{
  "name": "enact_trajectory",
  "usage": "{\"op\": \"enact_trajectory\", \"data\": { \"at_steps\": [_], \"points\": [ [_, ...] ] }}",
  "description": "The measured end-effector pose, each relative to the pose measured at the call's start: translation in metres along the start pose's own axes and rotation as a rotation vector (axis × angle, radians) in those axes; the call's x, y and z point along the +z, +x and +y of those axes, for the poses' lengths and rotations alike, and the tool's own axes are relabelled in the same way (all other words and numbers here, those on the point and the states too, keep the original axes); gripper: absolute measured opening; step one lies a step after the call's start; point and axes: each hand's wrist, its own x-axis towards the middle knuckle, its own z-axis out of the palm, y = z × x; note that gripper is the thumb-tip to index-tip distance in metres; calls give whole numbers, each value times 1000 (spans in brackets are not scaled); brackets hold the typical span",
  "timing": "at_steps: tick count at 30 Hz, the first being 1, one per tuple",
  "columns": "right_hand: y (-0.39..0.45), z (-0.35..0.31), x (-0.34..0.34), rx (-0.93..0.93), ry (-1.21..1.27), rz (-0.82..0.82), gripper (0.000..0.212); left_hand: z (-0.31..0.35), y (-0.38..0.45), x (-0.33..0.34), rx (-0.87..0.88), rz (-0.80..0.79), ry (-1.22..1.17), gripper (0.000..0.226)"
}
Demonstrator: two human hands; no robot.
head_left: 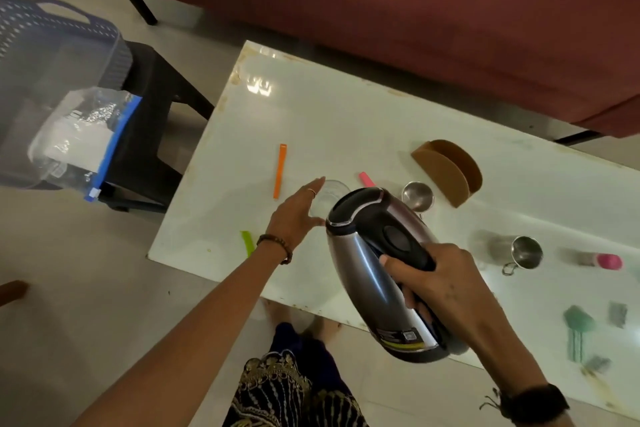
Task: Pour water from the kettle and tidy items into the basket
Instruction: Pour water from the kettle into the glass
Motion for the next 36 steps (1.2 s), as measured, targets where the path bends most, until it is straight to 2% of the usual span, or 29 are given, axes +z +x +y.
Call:
{"op": "enact_trajectory", "data": {
  "at_steps": [12,19,36],
  "points": [
    [13,-3,1,-3,-117,-42,27,2,-1,-2,-55,31,91,73],
    [9,0,-2,36,-125,-51,24,3,-1,-1,-82,27,97,78],
    [11,-5,-5,39,-184,-56,27,6,-3,-1,-138,46,35,78]
  ]
}}
